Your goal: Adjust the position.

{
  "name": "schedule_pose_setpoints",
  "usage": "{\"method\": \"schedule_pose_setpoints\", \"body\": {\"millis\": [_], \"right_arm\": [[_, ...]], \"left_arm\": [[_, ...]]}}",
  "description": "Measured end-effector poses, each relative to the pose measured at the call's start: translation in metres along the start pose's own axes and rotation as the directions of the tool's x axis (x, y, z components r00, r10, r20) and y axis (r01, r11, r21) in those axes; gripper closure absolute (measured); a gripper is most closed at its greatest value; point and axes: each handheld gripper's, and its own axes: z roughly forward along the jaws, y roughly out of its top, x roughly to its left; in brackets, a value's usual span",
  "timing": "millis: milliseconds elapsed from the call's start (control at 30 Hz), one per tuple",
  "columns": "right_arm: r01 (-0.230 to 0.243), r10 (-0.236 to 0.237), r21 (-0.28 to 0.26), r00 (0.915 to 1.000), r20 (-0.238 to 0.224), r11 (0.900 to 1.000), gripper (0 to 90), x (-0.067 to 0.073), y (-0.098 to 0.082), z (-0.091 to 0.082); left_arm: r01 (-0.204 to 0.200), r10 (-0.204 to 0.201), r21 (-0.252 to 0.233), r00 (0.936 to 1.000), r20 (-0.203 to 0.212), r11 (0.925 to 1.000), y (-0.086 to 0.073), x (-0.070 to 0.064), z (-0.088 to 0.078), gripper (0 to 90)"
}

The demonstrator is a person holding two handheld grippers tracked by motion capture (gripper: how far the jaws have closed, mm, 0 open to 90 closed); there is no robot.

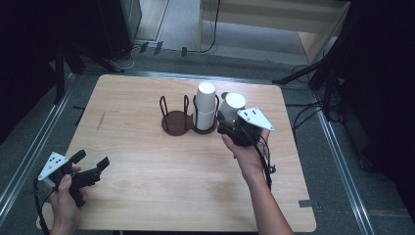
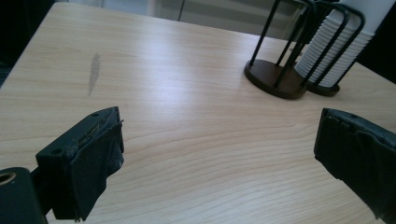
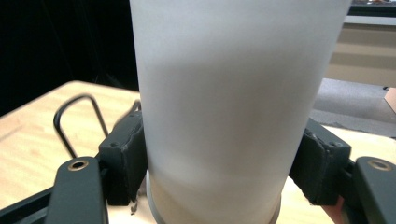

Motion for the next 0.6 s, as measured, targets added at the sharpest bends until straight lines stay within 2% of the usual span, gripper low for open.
{"method": "schedule_pose_setpoints", "body": {"millis": [233,300,367,467,600], "right_arm": [[0.02,-0.02,0.011,0.9997,-0.016,1.0,28.5,-0.002,-0.025,-0.02],[0.029,-0.029,0.012,0.9996,0.004,1.0,28.7,-0.002,-0.031,-0.024],[0.025,-0.025,0.011,0.9997,0.004,1.0,28.7,-0.002,-0.036,-0.026],[0.036,-0.036,0.006,0.9992,0.018,0.999,28.8,-0.002,-0.045,-0.031],[0.032,-0.032,0.019,0.9993,0.018,0.999,29.0,0.0,-0.06,-0.033]], "left_arm": [[-0.055,0.053,0.052,0.9979,0.037,0.9971,0.017,-0.03,0.008,2.0],[-0.076,0.073,0.061,0.9958,0.056,0.9953,0.021,-0.04,0.012,2.0],[-0.103,0.099,0.063,0.9929,0.066,0.9927,0.025,-0.05,0.018,1.9],[-0.103,0.096,0.068,0.9904,0.099,0.9924,0.031,-0.064,0.027,2.0],[-0.112,0.102,0.052,0.981,0.165,0.9923,0.045,-0.088,0.042,2.0]]}}
